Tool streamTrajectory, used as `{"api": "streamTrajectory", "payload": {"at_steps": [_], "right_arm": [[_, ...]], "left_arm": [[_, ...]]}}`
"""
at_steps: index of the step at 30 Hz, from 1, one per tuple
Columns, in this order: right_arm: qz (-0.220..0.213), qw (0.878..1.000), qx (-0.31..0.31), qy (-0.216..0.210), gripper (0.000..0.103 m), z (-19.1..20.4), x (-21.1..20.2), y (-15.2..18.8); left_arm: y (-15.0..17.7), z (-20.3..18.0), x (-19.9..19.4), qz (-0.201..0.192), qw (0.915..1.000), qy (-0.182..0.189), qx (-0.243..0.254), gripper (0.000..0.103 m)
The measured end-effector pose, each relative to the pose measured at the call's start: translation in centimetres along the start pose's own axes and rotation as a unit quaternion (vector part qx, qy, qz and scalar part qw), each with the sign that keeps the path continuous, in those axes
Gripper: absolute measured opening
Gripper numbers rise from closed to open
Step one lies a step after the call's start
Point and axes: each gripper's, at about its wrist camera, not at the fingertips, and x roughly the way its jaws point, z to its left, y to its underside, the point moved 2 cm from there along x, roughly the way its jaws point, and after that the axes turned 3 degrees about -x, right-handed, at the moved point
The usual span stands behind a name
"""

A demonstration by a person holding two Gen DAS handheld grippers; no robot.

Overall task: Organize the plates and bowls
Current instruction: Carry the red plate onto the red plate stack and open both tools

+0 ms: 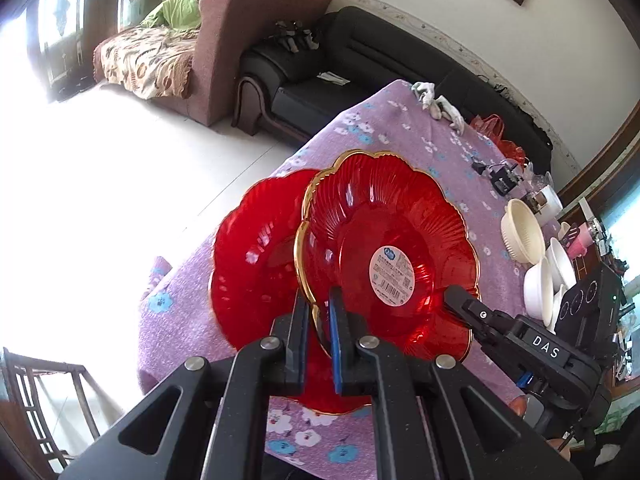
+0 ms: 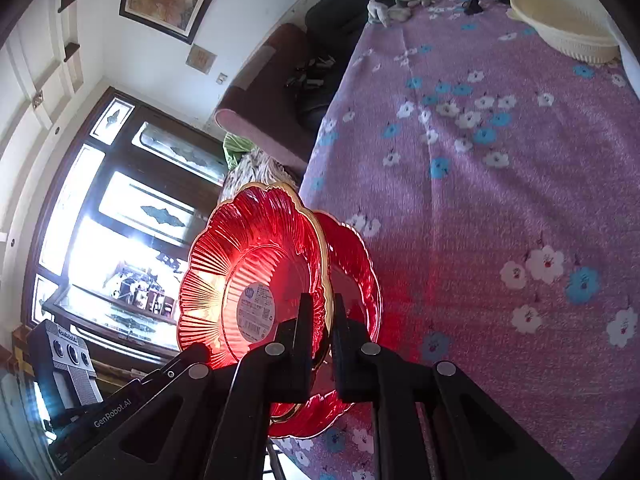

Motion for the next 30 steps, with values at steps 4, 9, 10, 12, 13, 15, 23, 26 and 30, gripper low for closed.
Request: {"api": "streamTrajectory", "payload": {"at_steps": [4, 9, 10, 12, 13, 15, 23, 26, 30], "right_arm": [[0.021, 0.999, -0.01, 0.021, 0.009, 0.1, 2.6, 0.7], [0.038, 0.998, -0.014, 0.037, 0.01, -0.1, 4.8, 1.0], [0.036, 0.998, -0.017, 0.04, 0.01, -0.1, 4.9, 1.0], [0.031, 0.998, -0.029, 0.051, 0.01, 0.2, 5.2, 0.7], [0.031, 0.997, -0.033, 0.056, 0.01, 0.3, 5.3, 0.7], [0.032, 0.996, -0.048, 0.066, 0.011, 0.6, 5.4, 0.6], [0.049, 0.981, -0.127, 0.136, 0.015, 2.2, 6.4, 1.0], [0.058, 0.972, -0.159, 0.163, 0.03, 3.1, 6.3, 1.0], [0.001, 0.948, -0.239, 0.211, 0.042, 5.7, 3.8, 0.5]], "left_arm": [[0.3, 1.9, 1.5, 0.019, 0.9997, -0.016, -0.006, 0.009], [0.4, 2.4, 2.5, 0.029, 0.999, -0.035, 0.009, 0.01], [0.5, 2.4, 2.8, 0.031, 0.9987, -0.038, 0.012, 0.011], [0.7, 2.4, 3.2, 0.031, 0.998, -0.049, 0.022, 0.013], [0.8, 2.0, 3.2, 0.029, 0.9974, -0.059, 0.031, 0.015], [0.8, 1.6, 2.8, 0.009, 0.9945, -0.089, 0.054, 0.016], [-0.3, 2.1, -0.9, -0.09, 0.9767, -0.175, 0.086, 0.037], [-0.4, 2.6, -1.5, -0.09, 0.9796, -0.163, 0.075, 0.037], [-0.2, 2.2, -1.6, -0.09, 0.981, -0.154, 0.076, 0.037]]}}
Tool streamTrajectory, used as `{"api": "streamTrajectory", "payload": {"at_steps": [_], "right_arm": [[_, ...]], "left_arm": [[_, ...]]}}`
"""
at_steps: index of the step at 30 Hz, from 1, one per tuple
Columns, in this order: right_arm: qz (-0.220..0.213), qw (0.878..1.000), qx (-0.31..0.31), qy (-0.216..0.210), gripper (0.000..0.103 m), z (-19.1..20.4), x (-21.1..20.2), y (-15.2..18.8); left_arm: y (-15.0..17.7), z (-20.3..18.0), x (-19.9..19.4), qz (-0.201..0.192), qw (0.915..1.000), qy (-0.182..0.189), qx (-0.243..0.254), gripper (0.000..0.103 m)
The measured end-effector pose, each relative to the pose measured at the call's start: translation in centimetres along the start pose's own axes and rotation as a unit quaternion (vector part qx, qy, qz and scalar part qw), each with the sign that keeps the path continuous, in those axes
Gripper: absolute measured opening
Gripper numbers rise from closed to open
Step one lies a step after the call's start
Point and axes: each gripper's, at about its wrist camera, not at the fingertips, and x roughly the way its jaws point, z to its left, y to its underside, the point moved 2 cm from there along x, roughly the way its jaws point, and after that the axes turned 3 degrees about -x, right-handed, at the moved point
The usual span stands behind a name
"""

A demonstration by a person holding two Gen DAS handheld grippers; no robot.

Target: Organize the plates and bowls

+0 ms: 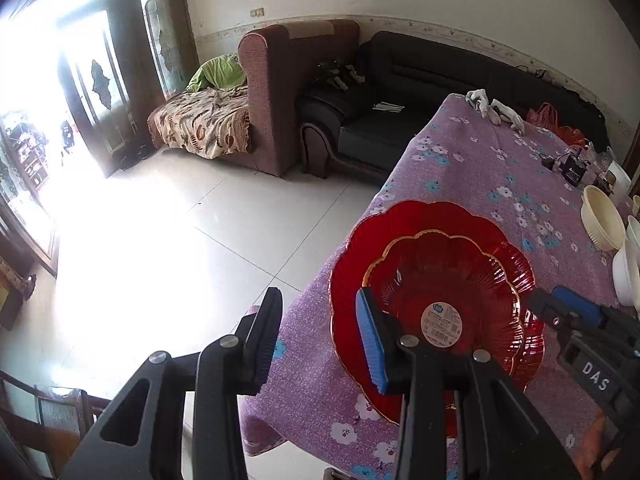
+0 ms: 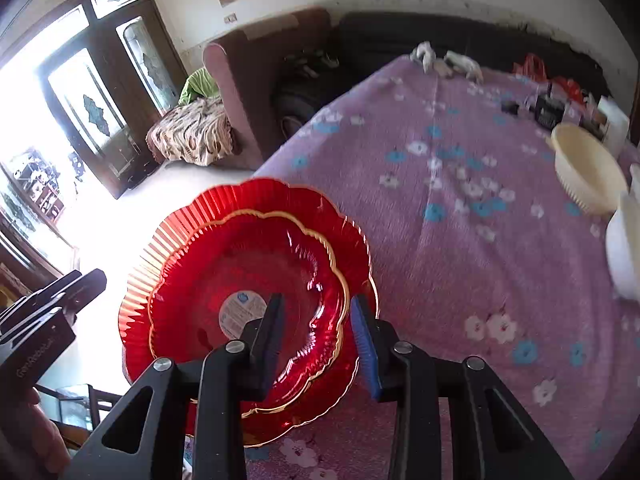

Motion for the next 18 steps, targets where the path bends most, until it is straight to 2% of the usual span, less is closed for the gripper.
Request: {"api": "streamTrajectory", "payload": {"at_steps": [2, 6, 12, 16, 18], "right_arm": [[-0.03, 1.0, -0.008, -0.006, 0.05, -0.4, -1.9, -0.7], [-0.078, 0.995, 0.057, -0.02, 0.056, -4.4, -4.5, -0.9], [-0.106, 0.985, 0.133, -0.021, 0.056, -11.3, -6.3, 2.2], [-0.107, 0.98, 0.166, -0.017, 0.056, -15.4, -7.0, 5.4], [-0.102, 0.979, 0.174, -0.007, 0.056, -17.2, -7.5, 6.9]], "left_arm": [[0.0, -0.3, -0.2, 0.004, 0.9998, 0.02, -0.008, 0.038], [0.0, -2.4, -1.1, 0.013, 0.9972, 0.073, -0.004, 0.039], [1.3, -9.1, -2.7, 0.007, 0.9908, 0.12, 0.062, 0.051], [2.7, -13.8, -3.2, 0.011, 0.9837, 0.146, 0.105, 0.066], [3.2, -16.0, -3.2, 0.022, 0.9793, 0.162, 0.119, 0.067]]}}
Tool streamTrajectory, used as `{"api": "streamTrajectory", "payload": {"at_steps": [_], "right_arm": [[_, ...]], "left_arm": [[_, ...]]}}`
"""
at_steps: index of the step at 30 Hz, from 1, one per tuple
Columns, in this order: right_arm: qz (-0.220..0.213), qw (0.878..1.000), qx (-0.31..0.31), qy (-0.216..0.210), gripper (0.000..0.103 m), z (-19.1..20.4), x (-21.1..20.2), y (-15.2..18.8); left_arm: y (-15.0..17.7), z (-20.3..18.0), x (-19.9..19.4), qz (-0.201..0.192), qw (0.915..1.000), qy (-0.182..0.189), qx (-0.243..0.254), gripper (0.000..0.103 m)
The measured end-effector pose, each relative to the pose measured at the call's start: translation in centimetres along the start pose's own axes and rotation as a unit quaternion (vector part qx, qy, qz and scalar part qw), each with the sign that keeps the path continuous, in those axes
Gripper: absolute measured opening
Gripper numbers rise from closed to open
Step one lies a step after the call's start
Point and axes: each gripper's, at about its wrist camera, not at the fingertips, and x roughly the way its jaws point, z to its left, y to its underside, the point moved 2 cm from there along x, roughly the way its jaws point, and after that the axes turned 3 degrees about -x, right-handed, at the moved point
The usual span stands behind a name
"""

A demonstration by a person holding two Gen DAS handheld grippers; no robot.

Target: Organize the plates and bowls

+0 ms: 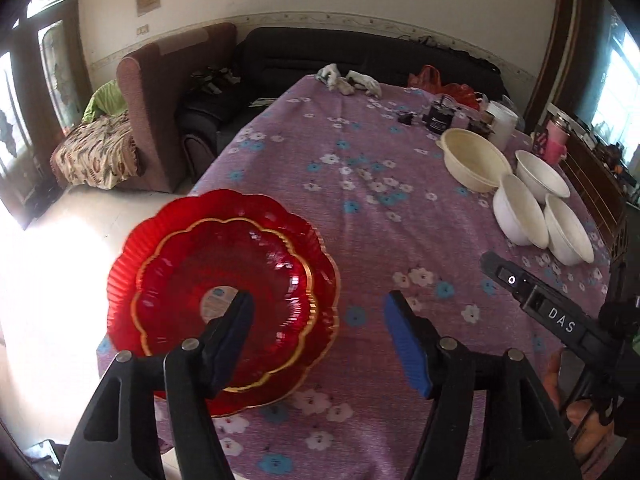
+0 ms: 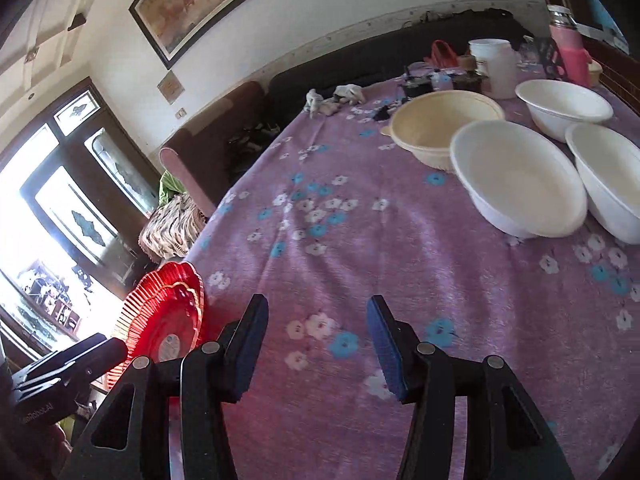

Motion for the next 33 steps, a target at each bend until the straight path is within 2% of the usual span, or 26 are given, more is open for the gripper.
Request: {"api": "streamTrajectory", "payload": {"at_steps": [4, 8, 11, 15, 18, 23, 28, 33], "right_arm": [[-0.014, 0.998, 0.062, 0.01, 0.056, -5.4, -2.5, 0.8], [-0.047, 0.989, 0.138, 0.013, 0.056, -10.8, -5.6, 0.1], [-0.073, 0.976, 0.203, 0.008, 0.056, -14.3, -7.3, -0.5], [-0.065, 0.956, 0.283, -0.028, 0.056, -17.6, -7.0, -1.0], [-0.051, 0.94, 0.333, -0.059, 0.056, -19.2, -6.0, -1.2], [-0.043, 0.926, 0.372, -0.052, 0.056, -21.0, -5.2, -1.7], [-0.041, 0.921, 0.384, -0.056, 0.056, -21.6, -4.6, -2.5], [-0.041, 0.92, 0.386, -0.053, 0.055, -21.6, -3.8, -3.1]], "left_arm": [[-1.5, -4.0, 2.0, 0.026, 0.9987, 0.043, 0.006, 0.068], [-4.6, -7.5, 4.3, 0.044, 0.9964, 0.072, -0.007, 0.068], [-6.8, -10.4, 6.8, 0.054, 0.996, 0.071, -0.001, 0.068], [-9.2, -13.3, 10.1, 0.078, 0.9934, 0.084, -0.014, 0.068], [-9.9, -15.0, 12.4, 0.098, 0.9907, 0.094, -0.014, 0.068], [-10.7, -16.9, 15.1, 0.122, 0.9872, 0.103, -0.012, 0.068], [-12.0, -18.3, 16.3, 0.125, 0.9859, 0.111, -0.006, 0.068], [-12.7, -18.3, 17.2, 0.136, 0.9813, 0.134, -0.023, 0.068]]}}
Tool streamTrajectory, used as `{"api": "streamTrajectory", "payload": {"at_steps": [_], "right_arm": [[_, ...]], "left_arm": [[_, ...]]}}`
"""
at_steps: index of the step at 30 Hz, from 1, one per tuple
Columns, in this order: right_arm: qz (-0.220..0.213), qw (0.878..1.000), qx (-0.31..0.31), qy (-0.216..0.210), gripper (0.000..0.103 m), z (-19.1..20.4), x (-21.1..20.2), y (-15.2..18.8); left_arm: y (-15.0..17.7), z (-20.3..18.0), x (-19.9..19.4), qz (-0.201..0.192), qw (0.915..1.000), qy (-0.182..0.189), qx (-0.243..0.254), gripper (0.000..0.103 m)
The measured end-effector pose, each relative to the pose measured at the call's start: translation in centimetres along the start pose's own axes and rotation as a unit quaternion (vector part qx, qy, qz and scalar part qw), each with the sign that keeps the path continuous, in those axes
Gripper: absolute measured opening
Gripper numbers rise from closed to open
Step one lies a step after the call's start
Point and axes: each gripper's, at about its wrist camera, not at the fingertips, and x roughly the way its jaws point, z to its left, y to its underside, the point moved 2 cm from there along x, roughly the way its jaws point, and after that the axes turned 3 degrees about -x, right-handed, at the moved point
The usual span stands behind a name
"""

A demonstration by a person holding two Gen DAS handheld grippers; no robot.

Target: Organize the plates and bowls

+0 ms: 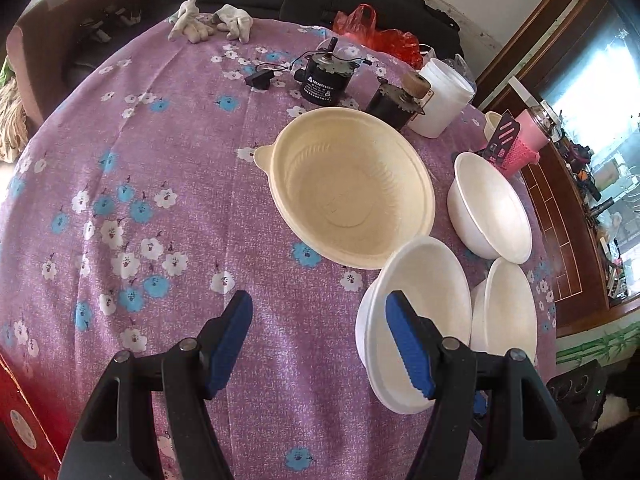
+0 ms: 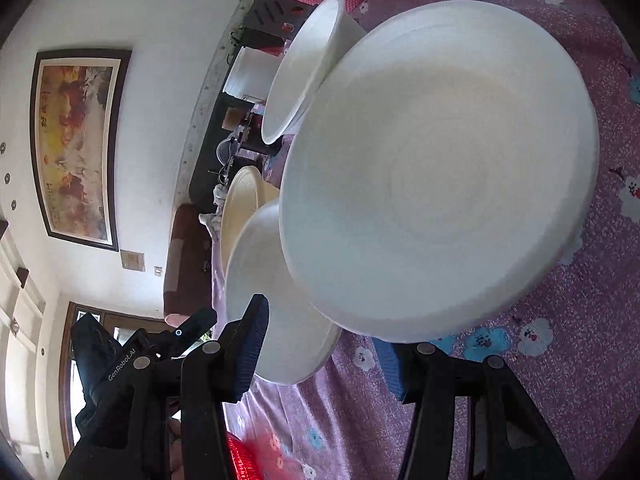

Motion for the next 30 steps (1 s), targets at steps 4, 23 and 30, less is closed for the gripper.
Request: {"api": "streamTrajectory", "payload": {"at_steps": [4, 23, 30], "right_arm": [[-0.005, 1.0, -0.007, 0.0, 0.042, -0.2, 0.3, 0.1], [-0.004, 1.0, -0.011, -0.004, 0.028, -0.6, 0.7, -0.1], [0.003, 1.0, -0.006, -0.01, 0.017, -0.9, 1.2, -0.1]], "left_arm": [[0.0, -0.3, 0.3, -0.002, 0.9999, 0.014, 0.0, 0.068], [0.9, -1.9, 1.0, 0.009, 0.9964, 0.08, 0.028, 0.056], [1.1, -2.2, 1.7, 0.023, 0.9951, 0.089, 0.037, 0.026]]}}
